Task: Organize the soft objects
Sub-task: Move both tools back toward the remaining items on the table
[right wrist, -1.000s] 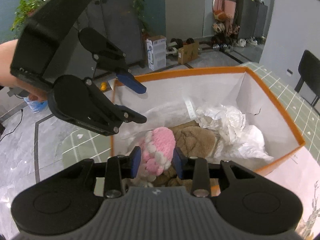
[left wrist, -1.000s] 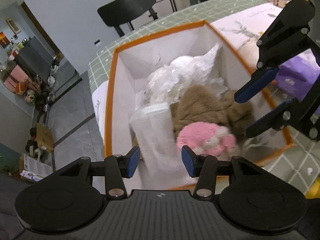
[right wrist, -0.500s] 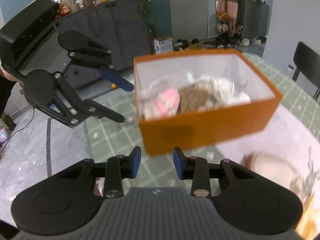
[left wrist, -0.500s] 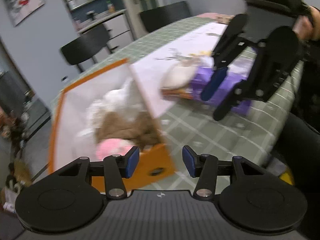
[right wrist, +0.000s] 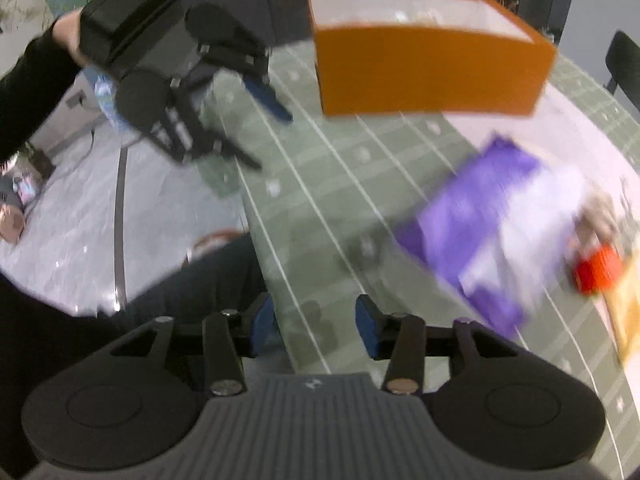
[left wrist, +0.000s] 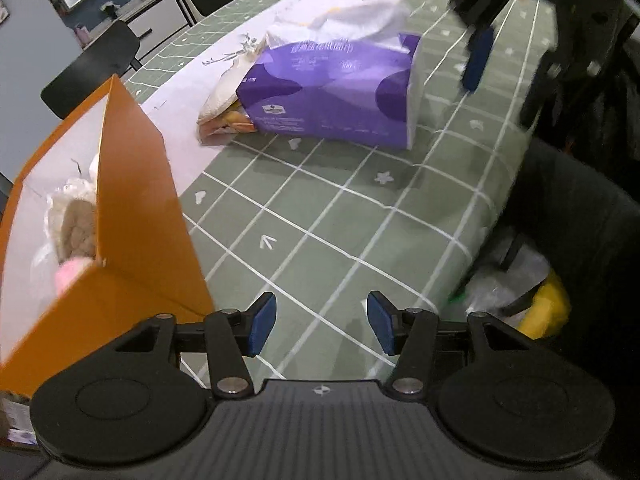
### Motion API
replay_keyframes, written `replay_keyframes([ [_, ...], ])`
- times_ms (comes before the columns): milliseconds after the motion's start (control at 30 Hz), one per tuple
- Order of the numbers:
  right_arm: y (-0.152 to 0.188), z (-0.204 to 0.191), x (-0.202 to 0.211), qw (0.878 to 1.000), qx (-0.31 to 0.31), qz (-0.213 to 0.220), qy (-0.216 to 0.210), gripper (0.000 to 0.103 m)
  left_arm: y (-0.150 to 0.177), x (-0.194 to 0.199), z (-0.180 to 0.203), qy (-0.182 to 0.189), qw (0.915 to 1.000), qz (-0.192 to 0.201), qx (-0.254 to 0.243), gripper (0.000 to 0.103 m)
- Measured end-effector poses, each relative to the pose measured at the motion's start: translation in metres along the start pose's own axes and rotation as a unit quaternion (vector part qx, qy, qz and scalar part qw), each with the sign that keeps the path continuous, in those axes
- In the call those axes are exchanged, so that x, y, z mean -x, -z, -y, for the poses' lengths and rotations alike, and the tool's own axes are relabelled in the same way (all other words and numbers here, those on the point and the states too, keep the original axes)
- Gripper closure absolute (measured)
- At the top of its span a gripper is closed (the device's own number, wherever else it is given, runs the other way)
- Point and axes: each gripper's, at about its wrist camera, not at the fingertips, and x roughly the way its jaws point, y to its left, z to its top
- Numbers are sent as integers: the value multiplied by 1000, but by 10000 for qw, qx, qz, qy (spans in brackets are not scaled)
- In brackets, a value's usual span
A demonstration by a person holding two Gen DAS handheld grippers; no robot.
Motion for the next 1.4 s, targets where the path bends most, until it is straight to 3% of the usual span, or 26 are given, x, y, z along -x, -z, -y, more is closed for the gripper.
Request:
replay_keyframes([
  [133,23,23,11,9986,12,-379,356,52,-19,-14,-3,-440,9983,-229,-301,37],
  [267,38,60,25,9940,-271,-548,908,51,-41,-19,-17,-457,9983,-231,-294,34],
  [367,46,88,36,9896,-614,-454,1218,49,-60,-25,-30,-640,9972,-189,-329,30],
  [400,47,97,38,9874,-761,-368,1339,43,-67,-27,-36,-685,9970,-170,-313,29],
  [567,52,129,43,9692,-1513,276,1921,42,-98,-31,-61,-1060,9938,-75,-334,29],
  [667,55,141,43,9576,-1881,658,2082,42,-125,-25,-78,-1004,9946,224,-150,28],
  [767,55,148,39,9462,-2074,898,2317,42,-158,-25,-88,-892,9946,530,-22,18],
  [933,59,160,42,9291,-2356,1166,2603,42,-217,-42,-81,-363,9973,618,-159,18],
  [1133,65,168,47,9203,-2525,1293,2693,42,-266,-90,-43,-188,9969,138,-750,18],
  [1400,68,173,50,9138,-2615,1453,2749,42,-279,-147,-19,-555,9870,-778,-1289,19],
])
